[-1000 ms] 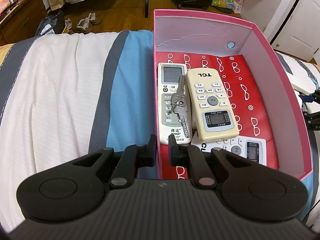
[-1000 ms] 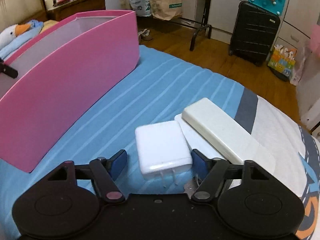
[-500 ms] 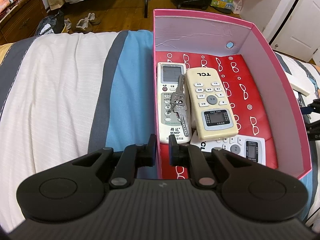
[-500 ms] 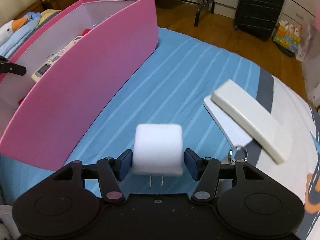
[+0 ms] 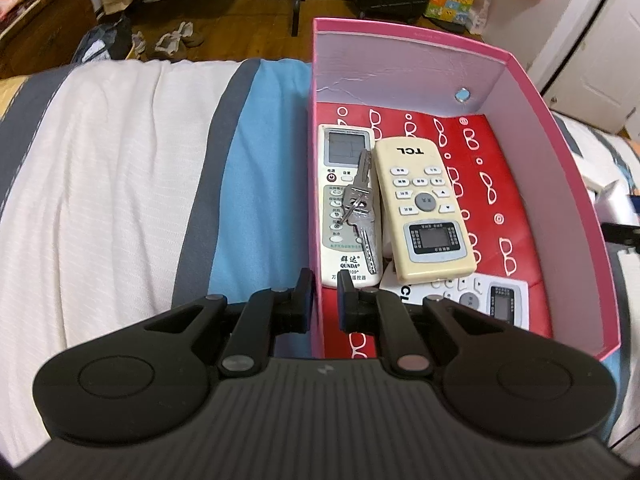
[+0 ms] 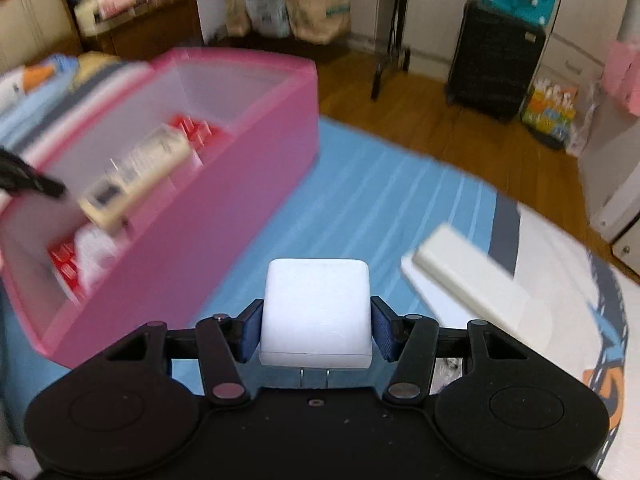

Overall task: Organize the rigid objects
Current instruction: 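Carry the white charger into the pink box and open the right gripper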

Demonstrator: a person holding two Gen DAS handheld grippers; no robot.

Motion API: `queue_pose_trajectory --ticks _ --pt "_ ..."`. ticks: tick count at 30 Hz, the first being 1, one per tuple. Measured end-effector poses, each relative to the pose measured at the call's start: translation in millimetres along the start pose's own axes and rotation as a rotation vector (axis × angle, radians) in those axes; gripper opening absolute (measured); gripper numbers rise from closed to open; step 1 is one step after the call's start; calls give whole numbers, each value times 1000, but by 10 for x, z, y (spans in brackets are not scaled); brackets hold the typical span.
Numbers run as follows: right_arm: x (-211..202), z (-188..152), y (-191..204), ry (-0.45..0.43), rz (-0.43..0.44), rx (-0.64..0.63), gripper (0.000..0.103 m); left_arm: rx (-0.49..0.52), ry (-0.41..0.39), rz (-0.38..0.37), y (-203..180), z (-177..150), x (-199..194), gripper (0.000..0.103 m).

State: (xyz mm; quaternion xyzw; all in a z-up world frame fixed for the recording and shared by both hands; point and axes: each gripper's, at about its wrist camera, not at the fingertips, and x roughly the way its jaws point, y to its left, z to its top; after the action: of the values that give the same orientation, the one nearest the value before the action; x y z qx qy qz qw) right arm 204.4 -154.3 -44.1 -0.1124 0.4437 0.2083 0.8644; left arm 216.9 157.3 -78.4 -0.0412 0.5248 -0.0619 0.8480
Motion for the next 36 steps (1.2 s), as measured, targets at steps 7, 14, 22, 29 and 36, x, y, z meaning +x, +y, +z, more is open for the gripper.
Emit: queue_pose_trajectory --ticks 7,14,22,29,36 --pt "-584 373 363 -132 122 -36 60 -10 -3 -7 46 2 -10 9" --pt "-429 762 880 28 374 -45 60 -35 -7 -11 95 -8 -14 5" --pt "434 979 1291 275 477 -77 60 -59 -9 -34 152 -15 -13 6" --pt "890 922 1452 409 544 -14 60 -81 -11 -65 200 -17 0 7" --pt "1172 892 1580 469 550 -18 60 -105 -9 -88 239 -14 3 8"
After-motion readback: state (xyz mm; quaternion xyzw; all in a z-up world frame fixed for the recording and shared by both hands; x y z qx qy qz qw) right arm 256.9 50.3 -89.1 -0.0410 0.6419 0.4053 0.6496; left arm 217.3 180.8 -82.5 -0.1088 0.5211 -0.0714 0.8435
